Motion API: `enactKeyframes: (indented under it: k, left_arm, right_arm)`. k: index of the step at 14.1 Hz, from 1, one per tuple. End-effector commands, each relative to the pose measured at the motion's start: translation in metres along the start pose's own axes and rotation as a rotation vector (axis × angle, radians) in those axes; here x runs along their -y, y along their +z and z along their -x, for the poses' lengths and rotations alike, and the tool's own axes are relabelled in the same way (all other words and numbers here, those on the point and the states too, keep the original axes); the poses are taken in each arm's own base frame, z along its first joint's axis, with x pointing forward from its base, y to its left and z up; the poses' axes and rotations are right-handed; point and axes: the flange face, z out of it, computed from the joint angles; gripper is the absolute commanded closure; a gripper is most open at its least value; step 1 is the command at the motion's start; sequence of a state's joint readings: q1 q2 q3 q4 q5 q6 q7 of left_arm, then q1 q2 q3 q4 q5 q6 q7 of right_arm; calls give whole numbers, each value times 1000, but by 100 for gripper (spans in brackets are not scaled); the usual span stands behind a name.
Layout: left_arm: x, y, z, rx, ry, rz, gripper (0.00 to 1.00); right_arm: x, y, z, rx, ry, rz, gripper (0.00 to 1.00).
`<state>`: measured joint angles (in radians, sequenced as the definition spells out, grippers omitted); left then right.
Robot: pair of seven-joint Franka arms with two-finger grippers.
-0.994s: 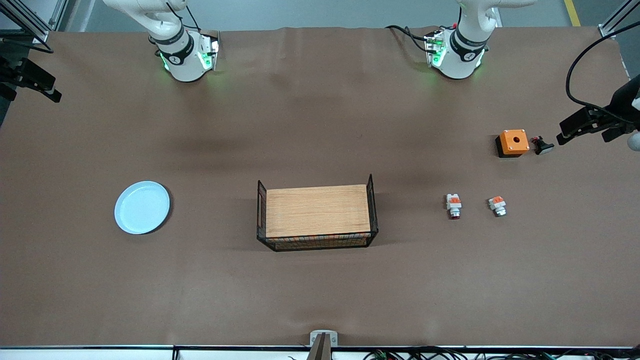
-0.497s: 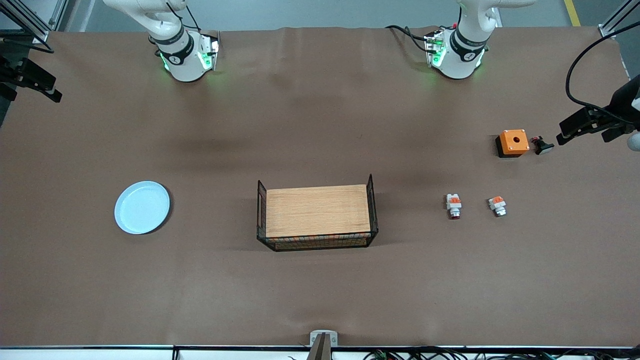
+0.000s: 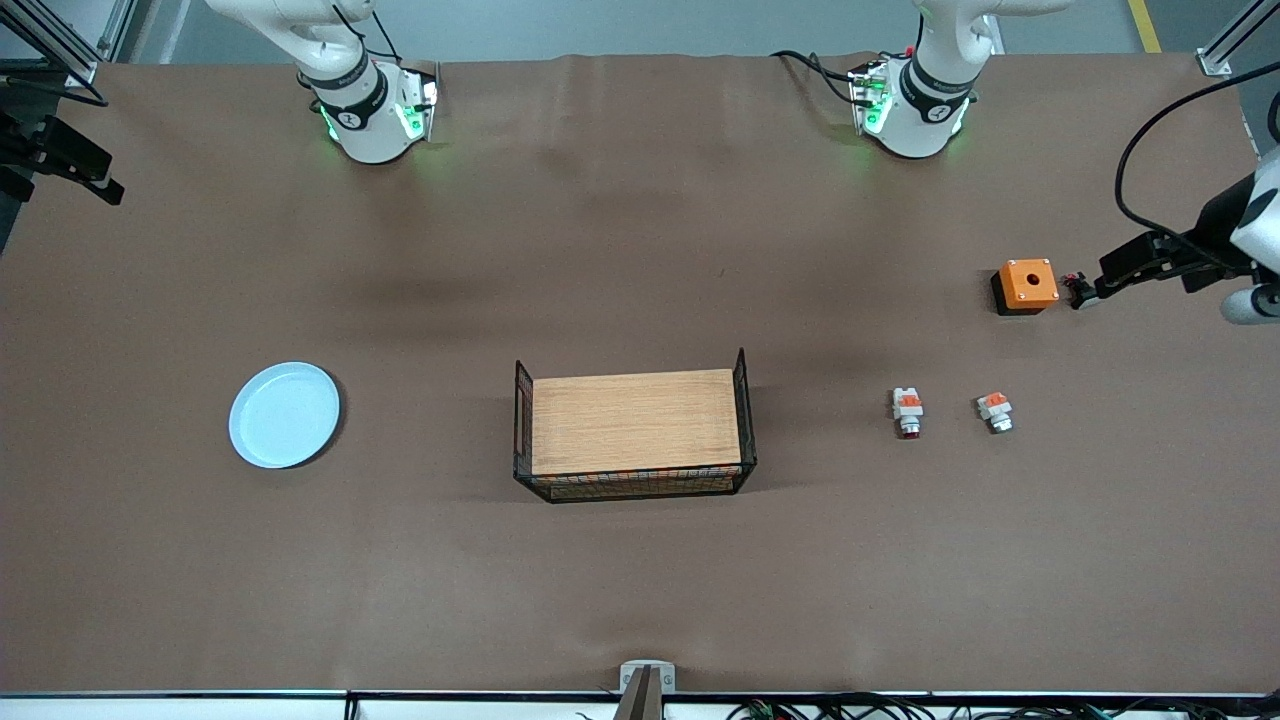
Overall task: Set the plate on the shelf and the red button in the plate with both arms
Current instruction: 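Move the left gripper down toward the red push-button switch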
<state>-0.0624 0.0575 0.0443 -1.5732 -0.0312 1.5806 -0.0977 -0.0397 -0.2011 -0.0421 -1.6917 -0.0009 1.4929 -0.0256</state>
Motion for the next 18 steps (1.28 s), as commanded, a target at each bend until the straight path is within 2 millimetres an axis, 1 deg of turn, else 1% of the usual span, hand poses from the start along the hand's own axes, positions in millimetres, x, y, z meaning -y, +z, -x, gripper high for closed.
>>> enactKeyframes:
  k: [1, 2, 4, 5, 7, 8, 10, 11, 12, 13, 14, 16, 17, 18]
  left_arm:
    - [-20, 38, -21, 61, -69, 39, 0]
    - [-29, 54, -26, 75, -56, 35, 0]
    - [-37, 89, -37, 100, -49, 28, 0]
    - [-39, 107, -40, 97, -48, 28, 0]
    - [-47, 136, -41, 65, -37, 34, 0]
    - [-49, 150, -41, 51, -36, 36, 0]
    - [-56, 181, -41, 30, -23, 37, 0]
    - [-61, 201, -42, 20, -16, 38, 0]
    - [-70, 219, -43, 10, -2, 39, 0]
    - [-74, 234, -46, 10, 4, 39, 0]
    - [-79, 250, -49, 17, 12, 39, 0]
    - [-88, 278, -55, 10, 23, 39, 0]
    - [-88, 293, -57, 15, 26, 35, 0]
    - [-88, 305, -59, 15, 42, 18, 0]
  right_arm:
    - [1, -6, 4, -13, -10, 5, 0]
    - [2, -6, 3, -14, -13, 5, 0]
    - [2, -8, 2, -14, -14, 5, 0]
    - [1, -7, 1, -14, -15, 14, 0]
    - [-2, -4, -5, -8, -9, 16, 0]
    - [-2, 6, -12, 13, -4, 17, 0]
    - [-6, 38, -34, 72, 2, 19, 0]
    - [-8, 45, -41, 78, 5, 20, 0]
    - [-21, 51, -47, 67, 32, 15, 0]
    - [-32, 68, -58, 82, 50, 14, 0]
    - [-44, 91, -73, 114, 67, 7, 0]
    - [-63, 127, -91, 155, 45, -2, 0]
    - [-68, 142, -101, 150, 17, -1, 0]
    - [-83, 153, -105, 143, 18, -3, 0]
